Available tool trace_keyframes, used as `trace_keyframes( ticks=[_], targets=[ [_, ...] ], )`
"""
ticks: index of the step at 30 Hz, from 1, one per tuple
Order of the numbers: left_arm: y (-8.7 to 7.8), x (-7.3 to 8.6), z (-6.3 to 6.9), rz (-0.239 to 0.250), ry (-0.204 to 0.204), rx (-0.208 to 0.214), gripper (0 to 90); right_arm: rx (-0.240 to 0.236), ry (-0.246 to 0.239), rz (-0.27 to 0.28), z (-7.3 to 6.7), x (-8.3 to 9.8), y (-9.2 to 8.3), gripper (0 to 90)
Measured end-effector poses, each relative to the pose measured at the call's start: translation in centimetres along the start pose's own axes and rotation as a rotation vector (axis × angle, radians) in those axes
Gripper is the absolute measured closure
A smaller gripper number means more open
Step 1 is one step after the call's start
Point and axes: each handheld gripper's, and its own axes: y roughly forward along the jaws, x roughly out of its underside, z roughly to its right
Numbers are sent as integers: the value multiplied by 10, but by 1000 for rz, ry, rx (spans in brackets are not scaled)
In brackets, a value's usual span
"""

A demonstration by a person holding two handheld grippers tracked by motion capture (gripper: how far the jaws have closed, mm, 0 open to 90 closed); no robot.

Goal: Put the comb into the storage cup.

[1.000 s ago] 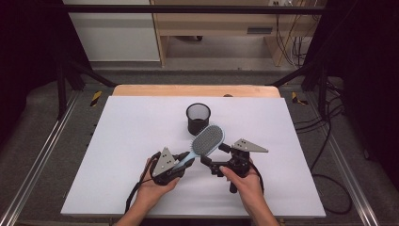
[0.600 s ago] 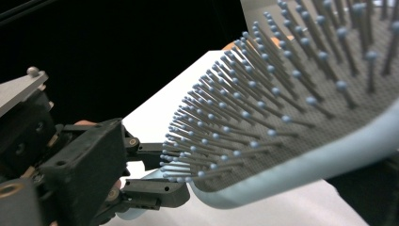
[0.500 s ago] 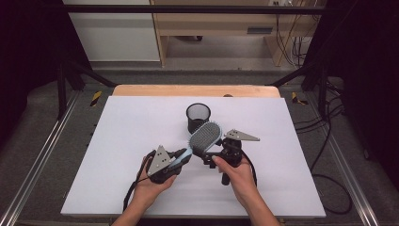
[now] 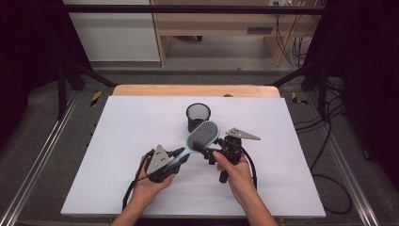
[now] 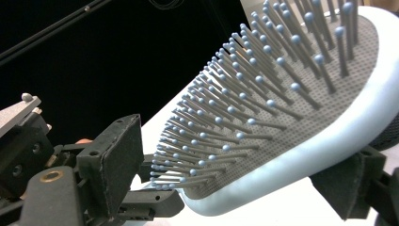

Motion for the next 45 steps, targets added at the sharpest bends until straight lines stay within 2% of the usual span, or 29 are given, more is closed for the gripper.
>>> trace_keyframes(
  ticks=[20, 27, 34, 39, 45],
  targets=[
    [2, 0, 4, 9, 8, 19, 692, -3, 36, 19, 0, 0, 1, 227],
    [2, 1, 4, 5, 16, 9, 691, -4, 46, 42, 0, 1, 1, 316],
    [3, 4, 2, -14, 13, 2, 693, -42, 39, 66, -4, 2, 1, 430],
    [3, 4, 3, -14, 8, 0, 695, -48, 20, 73, -9, 3, 3, 467],
    [2, 4, 1, -13, 0, 0, 696, -58, 34, 85, -13, 2, 2, 507]
  ],
)
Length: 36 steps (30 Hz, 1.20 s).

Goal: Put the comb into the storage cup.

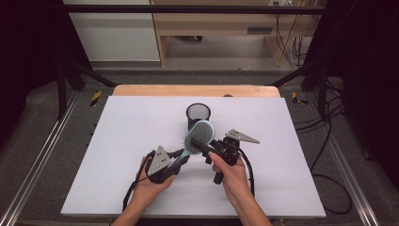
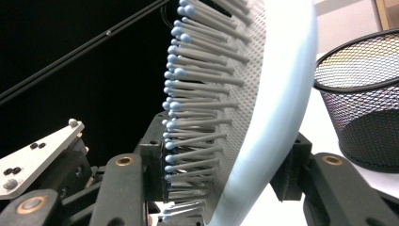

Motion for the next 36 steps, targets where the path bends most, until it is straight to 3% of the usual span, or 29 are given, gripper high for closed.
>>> trace_keyframes(
  ticks=[6, 16, 24, 29, 33, 36],
  targets=[
    [-1, 0, -2, -4, -15, -3, 695, 1, -8, -2, -4, -1, 2, 531],
    [-4, -3, -4, 10, -57, -11, 660, 8, 41, 17, -5, -3, 2, 547],
    [-27, -5, -17, 51, -97, -88, 383, 87, 71, 71, 16, -16, -9, 545],
    [-44, -4, -28, 46, -140, -119, 242, 123, 80, 95, 29, -23, -20, 543],
    [-61, 0, -34, 39, -175, -179, 129, 148, 82, 101, 36, -26, -29, 541],
    [-73, 9, -40, 29, -175, -219, 67, 165, 77, 101, 42, -28, -35, 540]
  ],
)
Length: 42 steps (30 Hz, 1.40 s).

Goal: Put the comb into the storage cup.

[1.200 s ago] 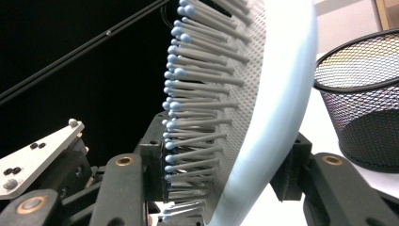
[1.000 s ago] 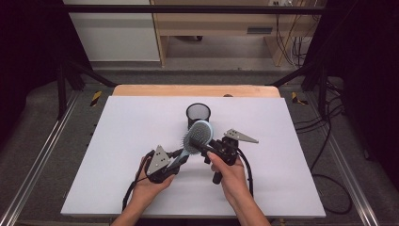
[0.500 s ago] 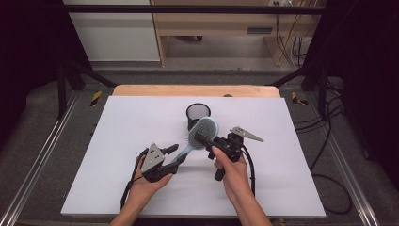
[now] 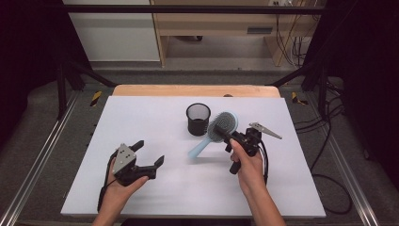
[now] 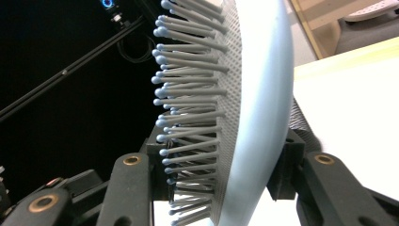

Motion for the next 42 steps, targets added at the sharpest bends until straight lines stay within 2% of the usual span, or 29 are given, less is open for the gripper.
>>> trace_keyframes(
  ticks=[8, 13, 16, 19, 26, 29, 33, 42],
  targets=[
    [-13, 12, -33, 43, -63, -83, 41, 26, -4, 4, 5, -9, -10, 538],
    [-14, 17, -44, 42, -81, -112, 41, 40, -9, 8, 7, -19, -15, 537],
    [-16, 19, -50, 45, -76, -124, 41, 59, -20, 11, 6, -29, -19, 536],
    [-18, 20, -56, 52, -90, -141, 41, 80, -30, 6, 6, -39, -22, 535],
    [-20, 21, -59, 68, -101, -140, 34, 107, -47, 16, 5, -66, -22, 534],
    [-18, 22, -59, 64, -93, -137, 34, 115, -57, 17, 5, -76, -21, 535],
    [-17, 23, -61, 62, -89, -144, 34, 107, -16, 23, 6, -86, -20, 534],
    [-16, 24, -60, 60, -81, -141, 34, 94, -20, 45, -2, -103, -19, 533]
  ],
)
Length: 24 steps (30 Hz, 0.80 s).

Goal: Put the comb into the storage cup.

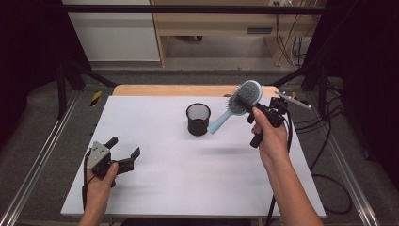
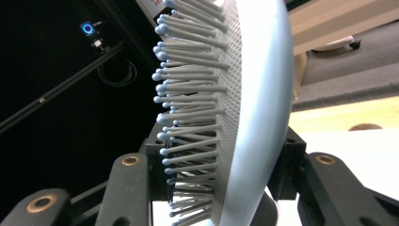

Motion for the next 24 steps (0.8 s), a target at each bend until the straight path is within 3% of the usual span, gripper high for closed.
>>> trace_keyframes(
  ticks=[14, 24],
  targets=[
    [3, 0, 7, -3, 11, 36, 30, -28, -9, 44, -11, -10, 24, 531],
    [3, 0, 6, 1, 9, 23, 30, -39, 2, 62, -15, -13, 38, 530]
  ],
)
